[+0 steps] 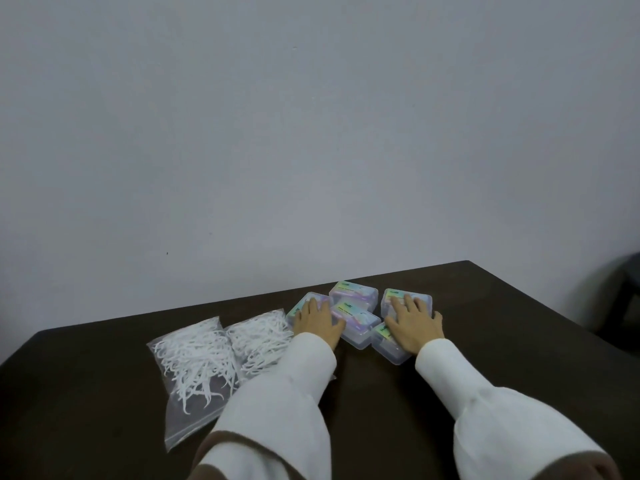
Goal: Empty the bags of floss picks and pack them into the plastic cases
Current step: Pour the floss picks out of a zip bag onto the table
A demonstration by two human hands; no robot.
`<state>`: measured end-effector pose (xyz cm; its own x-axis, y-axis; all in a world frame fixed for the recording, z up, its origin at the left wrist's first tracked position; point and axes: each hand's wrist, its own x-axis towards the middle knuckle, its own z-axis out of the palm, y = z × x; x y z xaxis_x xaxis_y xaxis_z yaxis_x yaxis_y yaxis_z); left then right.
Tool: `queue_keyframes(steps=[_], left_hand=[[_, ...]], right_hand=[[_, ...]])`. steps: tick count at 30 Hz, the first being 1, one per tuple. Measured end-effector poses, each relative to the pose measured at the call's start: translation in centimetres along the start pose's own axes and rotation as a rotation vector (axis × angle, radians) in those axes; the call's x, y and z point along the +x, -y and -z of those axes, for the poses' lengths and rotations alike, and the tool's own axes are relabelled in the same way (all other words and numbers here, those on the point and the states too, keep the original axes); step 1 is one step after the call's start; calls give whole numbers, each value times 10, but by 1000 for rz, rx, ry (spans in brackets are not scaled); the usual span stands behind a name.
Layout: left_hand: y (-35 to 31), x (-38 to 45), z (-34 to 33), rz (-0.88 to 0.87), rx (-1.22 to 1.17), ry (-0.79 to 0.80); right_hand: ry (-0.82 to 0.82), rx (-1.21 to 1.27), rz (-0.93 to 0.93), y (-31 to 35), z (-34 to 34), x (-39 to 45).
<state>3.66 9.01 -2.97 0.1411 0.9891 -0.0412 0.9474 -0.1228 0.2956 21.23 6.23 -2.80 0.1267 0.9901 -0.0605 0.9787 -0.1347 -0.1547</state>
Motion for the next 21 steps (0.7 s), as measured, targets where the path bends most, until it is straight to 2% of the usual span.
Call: queue_keyframes(steps=[4, 7, 12, 21], left_hand=[[-2, 3, 0, -7, 36, -51], [-2, 10, 1, -17, 49, -29], [-5, 16, -3, -88, 88, 16], [-8, 29, 2, -122, 154, 48]], right_hand=[[-58, -100, 63, 3, -1, 3], [-103, -141, 128, 3, 2, 8], [13, -54, 276, 1, -2, 14], [50, -122, 288, -3, 3, 21]])
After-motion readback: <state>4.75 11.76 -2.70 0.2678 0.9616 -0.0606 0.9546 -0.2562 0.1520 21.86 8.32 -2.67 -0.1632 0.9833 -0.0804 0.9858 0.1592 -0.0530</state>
